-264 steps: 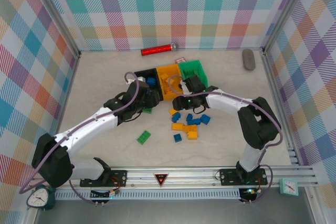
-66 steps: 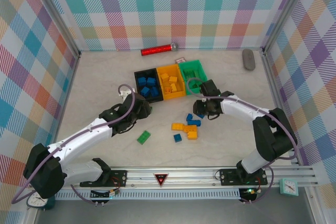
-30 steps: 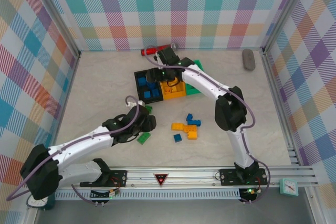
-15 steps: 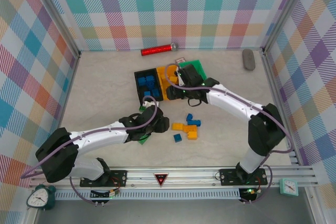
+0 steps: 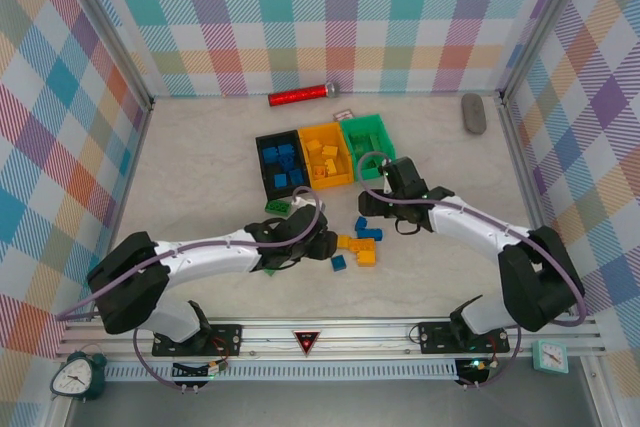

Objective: Sort the legos into containers by color
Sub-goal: Pick up the lego from the middle-left of the table.

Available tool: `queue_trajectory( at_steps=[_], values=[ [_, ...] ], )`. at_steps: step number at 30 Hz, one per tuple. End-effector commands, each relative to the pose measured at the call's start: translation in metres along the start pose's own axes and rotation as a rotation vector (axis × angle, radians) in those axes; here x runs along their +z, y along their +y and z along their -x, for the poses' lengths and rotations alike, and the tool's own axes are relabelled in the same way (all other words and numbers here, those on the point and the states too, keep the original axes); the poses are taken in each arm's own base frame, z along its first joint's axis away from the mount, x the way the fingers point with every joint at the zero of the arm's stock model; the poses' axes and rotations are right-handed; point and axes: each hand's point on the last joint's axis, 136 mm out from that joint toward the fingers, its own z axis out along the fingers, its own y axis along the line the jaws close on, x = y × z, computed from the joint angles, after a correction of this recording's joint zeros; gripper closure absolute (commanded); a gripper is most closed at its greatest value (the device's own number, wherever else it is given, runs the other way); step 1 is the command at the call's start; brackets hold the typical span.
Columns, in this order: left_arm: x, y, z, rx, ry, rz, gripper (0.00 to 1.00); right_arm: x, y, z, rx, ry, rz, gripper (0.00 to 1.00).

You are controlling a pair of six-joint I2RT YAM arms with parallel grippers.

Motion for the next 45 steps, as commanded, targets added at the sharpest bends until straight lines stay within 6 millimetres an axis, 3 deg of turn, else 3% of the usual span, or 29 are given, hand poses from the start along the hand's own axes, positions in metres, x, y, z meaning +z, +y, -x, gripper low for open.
queue_trajectory(
  at_steps=[1, 7, 10, 16, 27, 39, 45],
  values=[
    [0.001, -0.028, -0.008, 0.073, 0.057, -0.069, 0.38, -0.003, 0.003, 0.017, 0.023, -0.099, 0.029, 0.28],
    [0.009, -0.041, -0.046, 0.137, 0.174, -0.043, 0.4, 0.004, -0.001, 0.008, 0.032, -0.08, 0.026, 0.28],
    [0.007, -0.05, -0.051, 0.177, 0.164, -0.035, 0.41, 0.005, 0.0, 0.007, 0.04, -0.08, 0.031, 0.28],
    [0.018, -0.043, -0.061, 0.189, 0.204, 0.04, 0.41, 0.007, 0.001, 0.006, 0.05, -0.079, 0.044, 0.28],
    [0.031, -0.031, -0.066, 0.169, 0.209, 0.115, 0.41, 0.01, 0.001, 0.005, 0.054, -0.073, 0.043, 0.27],
    [0.037, -0.05, -0.062, 0.145, 0.215, 0.064, 0.4, 0.015, 0.001, 0.003, 0.056, -0.059, 0.043, 0.27],
    [0.038, -0.045, -0.056, 0.14, 0.203, 0.112, 0.39, 0.013, -0.001, 0.003, 0.052, -0.068, 0.034, 0.27]
  ],
)
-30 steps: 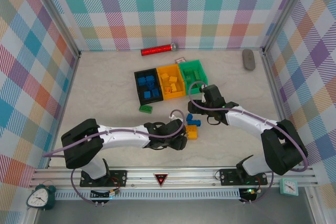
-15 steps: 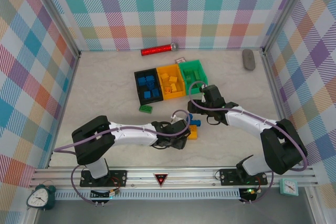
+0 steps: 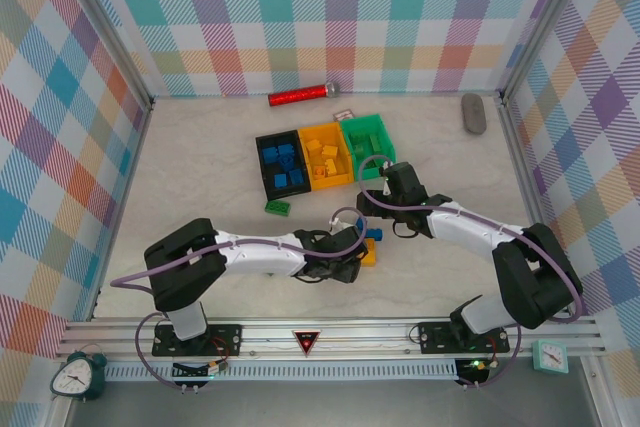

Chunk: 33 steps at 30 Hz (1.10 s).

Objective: Sort the legos into containers by color
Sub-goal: Pick up the lego from the middle-left of the table.

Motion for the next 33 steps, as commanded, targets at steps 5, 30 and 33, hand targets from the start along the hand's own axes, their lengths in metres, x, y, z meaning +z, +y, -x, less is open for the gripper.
queue_trajectory(
  at_steps=[5, 30, 33],
  values=[
    [0.008, 0.009, 0.001, -0.031, 0.03, 0.121, 0.41, -0.002, -0.001, 0.003, 0.008, -0.016, 0.008, 0.27],
    [-0.008, 0.017, 0.013, -0.052, -0.052, 0.159, 0.68, 0.001, -0.004, 0.001, 0.004, -0.007, -0.009, 0.27],
    [-0.018, 0.02, 0.019, -0.056, -0.083, 0.162, 0.73, 0.002, -0.003, 0.001, 0.003, -0.003, -0.006, 0.27]
  ],
)
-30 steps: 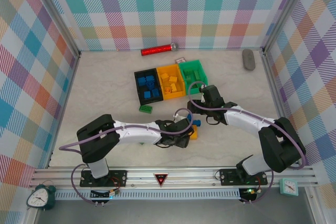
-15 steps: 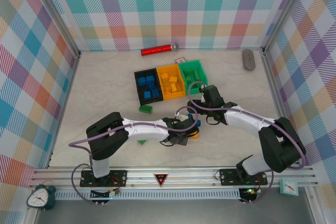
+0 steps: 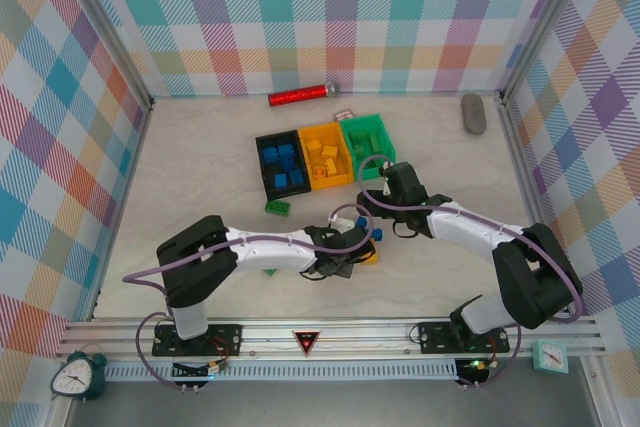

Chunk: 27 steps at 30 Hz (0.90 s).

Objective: Sort the legos into containers by color
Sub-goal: Pick up the lego from the middle-left of the table, then place the lego in the container.

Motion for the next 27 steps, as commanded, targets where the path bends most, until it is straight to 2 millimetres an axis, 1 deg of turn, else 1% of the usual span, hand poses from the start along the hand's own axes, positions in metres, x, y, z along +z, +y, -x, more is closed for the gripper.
queue_trajectory(
  at_steps=[1, 5, 7, 12, 13, 15, 17, 22, 27],
  values=[
    [-0.019, 0.008, 0.013, -0.009, -0.073, 0.018, 0.76, 0.002, -0.002, 0.002, 0.004, -0.005, -0.002, 0.27],
    [-0.031, 0.017, 0.023, -0.026, -0.123, 0.048, 0.82, 0.003, -0.004, 0.001, 0.004, -0.003, -0.009, 0.27],
    [-0.04, 0.02, 0.029, -0.039, -0.156, 0.047, 0.83, 0.004, -0.004, 0.001, 0.002, 0.001, -0.011, 0.27],
    [-0.068, 0.042, 0.051, -0.096, -0.284, 0.106, 0.98, 0.005, -0.004, 0.0, 0.005, 0.002, -0.01, 0.27],
    [-0.074, 0.046, 0.055, -0.106, -0.308, 0.114, 1.0, 0.005, -0.004, 0.0, 0.004, 0.002, -0.011, 0.27],
    [-0.087, 0.054, 0.066, -0.12, -0.354, 0.122, 1.0, 0.005, -0.003, 0.0, 0.005, 0.003, -0.009, 0.27],
    [-0.096, 0.062, 0.075, -0.13, -0.38, 0.124, 1.0, 0.004, -0.003, 0.001, 0.004, -0.001, -0.005, 0.27],
    [-0.11, 0.089, 0.097, -0.19, -0.413, 0.141, 1.0, 0.001, -0.007, 0.003, -0.006, -0.013, -0.033, 0.27],
    [-0.125, 0.12, 0.125, -0.261, -0.443, 0.14, 1.0, -0.002, -0.006, 0.004, -0.004, -0.024, -0.023, 0.27]
  ],
)
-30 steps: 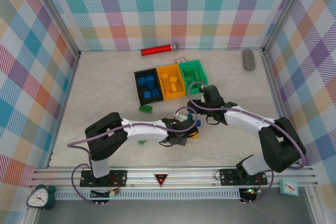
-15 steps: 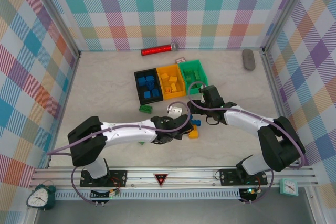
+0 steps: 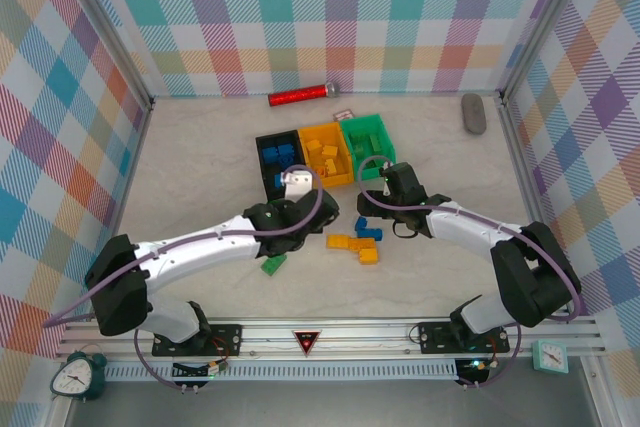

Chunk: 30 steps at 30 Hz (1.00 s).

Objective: Sort the legos into containers by color
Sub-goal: Place the lego in the container.

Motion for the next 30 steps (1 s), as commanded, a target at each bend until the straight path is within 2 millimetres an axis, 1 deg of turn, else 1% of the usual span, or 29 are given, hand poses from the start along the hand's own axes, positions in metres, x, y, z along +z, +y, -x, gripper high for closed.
queue_trajectory(
  at_steps=[1, 3, 9, 13, 16, 18, 21, 28, 29, 30],
  values=[
    [-0.006, 0.016, 0.032, -0.029, -0.033, 0.007, 1.0, -0.003, -0.003, 0.005, -0.004, -0.025, -0.007, 0.27],
    [-0.002, 0.025, 0.048, -0.061, -0.037, 0.002, 1.0, -0.001, -0.004, 0.004, -0.004, -0.019, -0.012, 0.27],
    [0.006, 0.036, 0.091, -0.056, -0.088, 0.01, 1.0, 0.0, -0.004, 0.004, -0.003, -0.02, -0.009, 0.27],
    [0.018, 0.046, 0.108, -0.053, -0.062, 0.081, 1.0, 0.002, -0.004, 0.004, -0.007, -0.013, -0.016, 0.27],
    [0.036, 0.047, 0.12, -0.046, -0.048, 0.105, 1.0, 0.0, -0.004, 0.005, -0.004, -0.027, -0.014, 0.27],
    [0.052, 0.048, 0.125, -0.049, -0.029, 0.11, 1.0, -0.001, -0.005, 0.005, 0.0, -0.03, -0.012, 0.27],
    [0.08, 0.049, 0.126, -0.056, 0.007, 0.105, 1.0, -0.001, -0.003, 0.004, 0.003, -0.026, -0.004, 0.27],
    [0.14, 0.058, 0.121, -0.085, 0.087, 0.1, 1.0, 0.0, -0.001, 0.004, 0.009, -0.022, 0.005, 0.27],
    [0.148, 0.062, 0.12, -0.088, 0.099, 0.111, 0.99, -0.002, -0.001, 0.004, 0.01, -0.025, 0.008, 0.27],
    [0.154, 0.065, 0.118, -0.091, 0.111, 0.118, 0.94, -0.003, -0.001, 0.004, 0.01, -0.03, 0.011, 0.27]
  ],
)
